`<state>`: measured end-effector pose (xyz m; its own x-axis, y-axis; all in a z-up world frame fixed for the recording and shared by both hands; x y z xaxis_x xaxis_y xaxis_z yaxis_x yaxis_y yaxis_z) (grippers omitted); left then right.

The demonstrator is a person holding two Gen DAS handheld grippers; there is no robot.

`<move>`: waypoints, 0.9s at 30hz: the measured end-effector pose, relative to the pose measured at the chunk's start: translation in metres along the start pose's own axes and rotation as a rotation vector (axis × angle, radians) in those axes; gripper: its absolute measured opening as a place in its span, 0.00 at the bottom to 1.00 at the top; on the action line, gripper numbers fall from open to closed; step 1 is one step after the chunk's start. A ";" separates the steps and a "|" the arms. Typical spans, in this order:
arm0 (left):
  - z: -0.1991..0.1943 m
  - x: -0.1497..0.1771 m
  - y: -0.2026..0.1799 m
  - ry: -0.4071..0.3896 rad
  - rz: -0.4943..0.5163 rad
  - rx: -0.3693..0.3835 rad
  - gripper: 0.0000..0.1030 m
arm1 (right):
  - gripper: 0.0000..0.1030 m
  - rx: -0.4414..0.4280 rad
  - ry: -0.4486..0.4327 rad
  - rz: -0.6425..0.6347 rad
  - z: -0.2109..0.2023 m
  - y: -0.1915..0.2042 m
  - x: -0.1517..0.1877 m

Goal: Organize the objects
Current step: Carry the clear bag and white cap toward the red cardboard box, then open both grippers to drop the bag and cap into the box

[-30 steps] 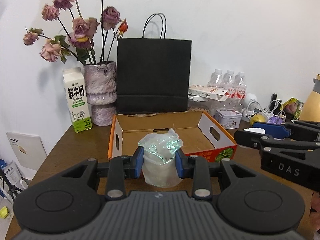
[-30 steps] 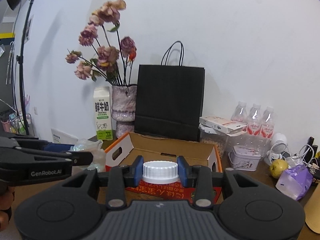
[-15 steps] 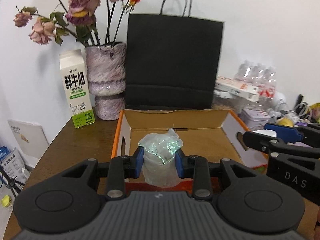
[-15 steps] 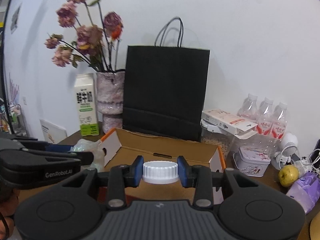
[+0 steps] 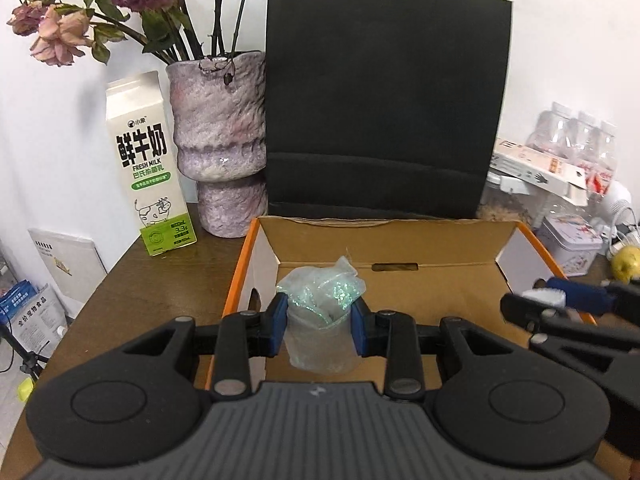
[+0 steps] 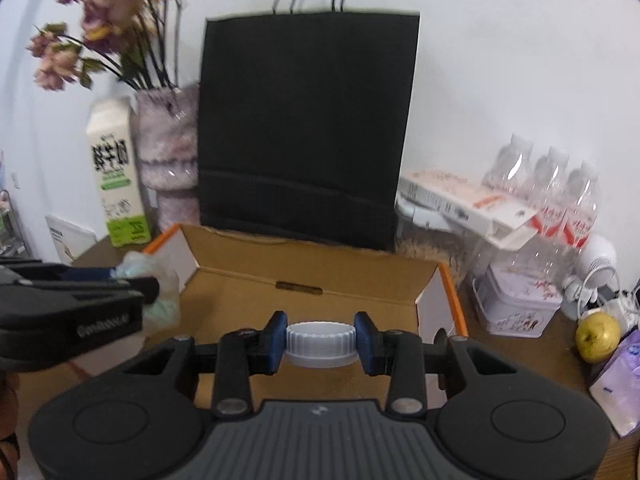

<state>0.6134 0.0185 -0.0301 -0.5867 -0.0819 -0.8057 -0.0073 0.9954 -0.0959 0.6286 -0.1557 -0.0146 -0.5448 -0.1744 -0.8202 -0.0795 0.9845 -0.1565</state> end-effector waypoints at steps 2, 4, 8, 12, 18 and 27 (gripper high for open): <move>0.008 -0.001 0.001 0.002 -0.003 -0.011 0.32 | 0.34 0.005 0.018 0.003 0.013 -0.001 0.004; 0.016 -0.001 0.001 0.005 0.003 -0.024 0.32 | 0.34 0.006 0.033 0.008 0.024 -0.001 0.008; 0.028 0.001 0.001 0.014 0.008 -0.036 0.32 | 0.34 0.005 0.058 0.022 0.041 -0.004 0.015; 0.033 0.002 0.000 0.016 0.019 -0.044 0.37 | 0.34 0.015 0.099 0.025 0.056 -0.008 0.024; 0.031 0.001 0.001 -0.013 0.028 -0.039 0.73 | 0.66 0.007 0.107 0.047 0.059 -0.013 0.029; 0.019 -0.006 0.002 -0.085 0.014 -0.047 1.00 | 0.89 0.015 0.094 0.079 0.053 -0.020 0.028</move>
<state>0.6319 0.0203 -0.0363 -0.5161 -0.0697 -0.8537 -0.0384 0.9976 -0.0583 0.6591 -0.1813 -0.0640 -0.6252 -0.0929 -0.7749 -0.0214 0.9946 -0.1019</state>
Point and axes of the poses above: each gripper's, at about its wrist camera, not at the fingertips, and z roughly the way its jaws point, y to its left, x to its underside, the point moved 10 cm from there along z, roughly the way its jaws point, and after that the axes turned 10 degrees about x, right-handed, at the moved point
